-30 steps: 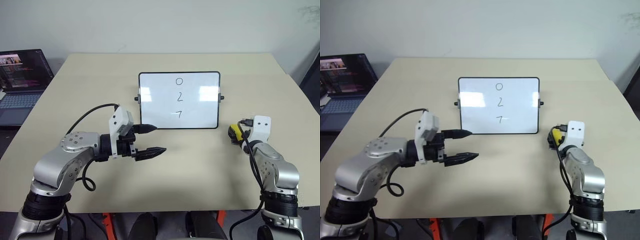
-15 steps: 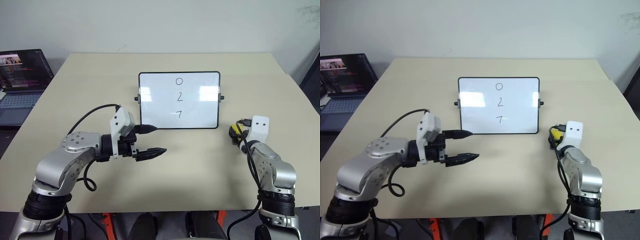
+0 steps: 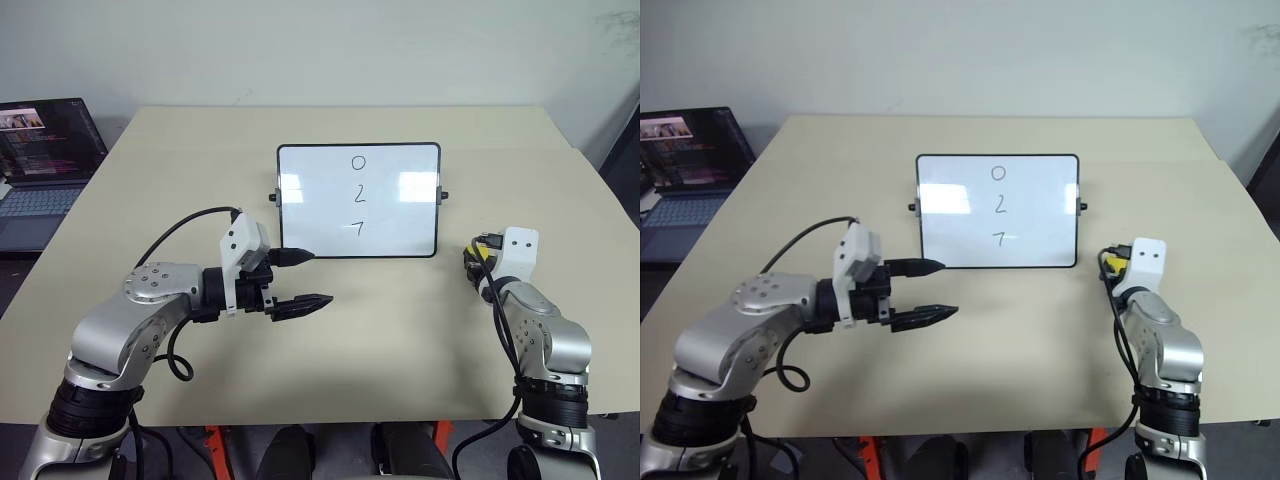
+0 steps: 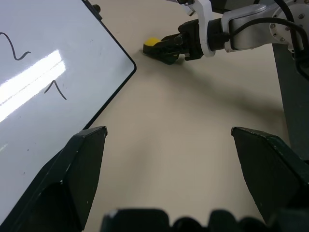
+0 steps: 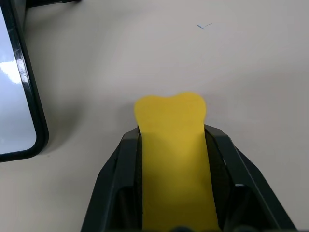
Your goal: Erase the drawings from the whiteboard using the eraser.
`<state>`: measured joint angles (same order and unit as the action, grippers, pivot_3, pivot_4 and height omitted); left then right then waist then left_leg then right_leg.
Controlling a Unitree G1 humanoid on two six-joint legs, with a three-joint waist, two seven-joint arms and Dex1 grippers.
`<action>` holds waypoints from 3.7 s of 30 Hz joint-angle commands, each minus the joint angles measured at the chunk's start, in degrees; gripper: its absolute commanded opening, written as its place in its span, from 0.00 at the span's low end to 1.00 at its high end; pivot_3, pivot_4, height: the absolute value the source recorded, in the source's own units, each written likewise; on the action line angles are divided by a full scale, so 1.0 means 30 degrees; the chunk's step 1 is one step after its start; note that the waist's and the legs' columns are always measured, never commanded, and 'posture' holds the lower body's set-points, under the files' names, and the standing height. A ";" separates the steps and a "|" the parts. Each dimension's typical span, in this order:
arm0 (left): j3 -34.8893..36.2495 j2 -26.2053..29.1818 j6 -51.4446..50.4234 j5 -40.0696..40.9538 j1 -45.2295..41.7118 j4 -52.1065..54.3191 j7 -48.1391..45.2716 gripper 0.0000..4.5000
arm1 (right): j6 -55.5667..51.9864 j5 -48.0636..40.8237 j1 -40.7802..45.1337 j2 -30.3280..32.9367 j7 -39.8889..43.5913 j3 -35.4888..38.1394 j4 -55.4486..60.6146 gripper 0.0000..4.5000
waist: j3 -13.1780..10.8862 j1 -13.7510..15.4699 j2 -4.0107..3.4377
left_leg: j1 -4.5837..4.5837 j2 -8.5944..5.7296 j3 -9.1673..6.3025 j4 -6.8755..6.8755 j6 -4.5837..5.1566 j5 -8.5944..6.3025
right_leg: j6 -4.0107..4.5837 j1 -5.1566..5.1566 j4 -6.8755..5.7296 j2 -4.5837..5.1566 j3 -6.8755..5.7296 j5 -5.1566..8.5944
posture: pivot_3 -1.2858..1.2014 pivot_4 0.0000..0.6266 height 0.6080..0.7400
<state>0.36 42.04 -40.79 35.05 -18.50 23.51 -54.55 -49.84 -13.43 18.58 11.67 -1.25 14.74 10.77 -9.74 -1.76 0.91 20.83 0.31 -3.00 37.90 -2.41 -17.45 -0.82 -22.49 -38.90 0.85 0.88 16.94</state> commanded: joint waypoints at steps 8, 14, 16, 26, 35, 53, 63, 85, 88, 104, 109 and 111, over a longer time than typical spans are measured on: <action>0.0202 0.0263 0.0241 0.0001 -0.0364 0.0223 -0.0064 1.00 | 0.0226 0.0006 0.0235 0.0143 0.0117 0.0105 0.0455 0.37 | -0.0001 0.0000 0.0000 | 0.0000 0.0001 0.0000 0.0000 0.0000 0.0000 | 0.0000 -0.0002 -0.0002 0.0000 0.0000 0.0000 | 0.52 0.24 1.00; 0.0176 0.0241 0.0240 -0.0013 -0.0432 0.0201 -0.0052 1.00 | 0.0194 0.0045 0.0362 0.0090 0.0077 0.0127 0.0371 0.82 | -0.0001 -0.0002 0.0000 | 0.0001 0.0000 0.0000 0.0000 0.0000 0.0000 | 0.0000 -0.0003 -0.0003 0.0000 0.0001 0.0000 | 0.52 0.24 1.00; 0.0189 0.0251 0.0247 -0.0013 -0.0437 0.0189 -0.0063 1.00 | 0.0163 0.0040 0.0406 0.0063 0.0051 0.0143 0.0386 0.98 | -0.0001 -0.0001 0.0000 | 0.0001 0.0000 0.0001 0.0000 0.0000 0.0000 | 0.0000 -0.0003 -0.0003 0.0000 0.0001 0.0000 | 0.52 0.24 1.00; 0.0204 0.0219 0.0301 -0.0043 -0.0378 0.0204 -0.0018 1.00 | 0.0125 0.0005 0.0869 0.0063 -0.0133 0.0379 0.0371 0.98 | -0.0001 -0.0003 0.0000 | 0.0001 0.0000 0.0001 0.0001 0.0000 0.0000 | 0.0001 -0.0007 -0.0008 0.0000 0.0001 0.0000 | 0.52 0.24 1.00; 0.0337 0.0379 0.0527 -0.0198 -0.0547 -0.0167 -0.0164 1.00 | 0.0238 0.0056 0.0712 -0.0033 -0.0148 0.0331 0.0191 0.37 | -0.0001 -0.0004 0.0000 | 0.0005 0.0000 0.0005 0.0001 0.0001 0.0001 | 0.0001 -0.0015 -0.0014 -0.0001 0.0002 -0.0001 | 0.52 0.24 1.00; 0.0259 0.0447 0.0639 -0.0173 -0.0469 -0.0091 -0.0107 1.00 | 0.0187 0.0058 0.0530 -0.0243 -0.0101 0.0276 0.0391 0.17 | 0.0000 -0.0022 0.0001 | 0.0002 0.0006 0.0012 0.0003 0.0001 0.0001 | 0.0002 -0.0017 -0.0019 -0.0003 0.0008 -0.0002 | 0.52 0.24 1.00; 0.0219 0.0429 0.0646 -0.0173 -0.0450 -0.0025 -0.0093 1.00 | 0.0137 0.0111 0.0627 -0.0345 -0.0251 0.0343 0.0292 0.89 | -0.0001 -0.0022 -0.0001 | 0.0004 0.0006 0.0012 0.0003 0.0001 0.0001 | 0.0002 -0.0021 -0.0018 -0.0003 0.0009 -0.0002 | 0.52 0.24 1.00; 0.0146 0.0379 0.0568 -0.0142 -0.0377 0.0132 0.0003 1.00 | 0.0173 -0.1050 0.0613 -0.0091 0.1337 0.0314 0.1557 0.95 | -0.0003 -0.0018 -0.0003 | 0.0011 0.0006 0.0010 0.0002 0.0001 0.0000 | 0.0002 -0.0026 -0.0019 -0.0003 0.0006 -0.0002 | 0.52 0.24 1.00; 0.0149 0.0376 0.0555 -0.0117 -0.0389 0.0155 0.0011 1.00 | 0.0431 -0.1382 0.0658 -0.0022 0.2032 0.0315 0.1498 0.95 | -0.0003 -0.0018 -0.0002 | 0.0012 0.0005 0.0012 0.0002 0.0001 0.0001 | 0.0002 -0.0028 -0.0019 -0.0003 0.0008 -0.0002 | 0.52 0.24 1.00; 0.0155 0.0386 0.0526 -0.0095 -0.0390 0.0270 0.0052 1.00 | 0.2464 -0.2415 -0.0695 0.1291 0.5721 -0.0010 0.0645 0.95 | -0.0008 -0.0008 0.0000 | 0.0015 0.0005 0.0013 0.0004 0.0001 0.0000 | 0.0002 -0.0029 -0.0018 -0.0003 0.0008 -0.0002 | 0.52 0.24 1.00; 0.0172 0.0393 0.0480 -0.0049 -0.0384 0.0345 0.0069 1.00 | 0.3120 -0.2149 -0.0969 0.1819 0.6292 -0.0230 0.0099 0.95 | -0.0008 -0.0010 0.0002 | 0.0013 0.0006 0.0012 0.0004 0.0001 0.0000 | 0.0002 -0.0029 -0.0020 -0.0003 0.0006 -0.0002 | 0.52 0.24 1.00; 0.0186 0.0402 0.0473 -0.0030 -0.0353 0.0394 0.0066 1.00 | 0.3367 -0.2094 -0.1062 0.1973 0.6488 -0.0272 -0.0056 0.95 | -0.0008 -0.0007 0.0003 | 0.0014 0.0005 0.0013 0.0004 0.0001 0.0001 | 0.0002 -0.0028 -0.0019 -0.0003 0.0007 -0.0002 | 0.52 0.24 1.00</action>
<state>0.31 42.55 -39.65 34.67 -19.18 22.62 -54.40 -41.47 -19.42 15.57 16.89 17.43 13.91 9.87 -9.77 -1.78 0.92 20.87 0.33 -2.96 37.92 -2.40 -17.45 -0.81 -22.57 -38.96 0.84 0.90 16.94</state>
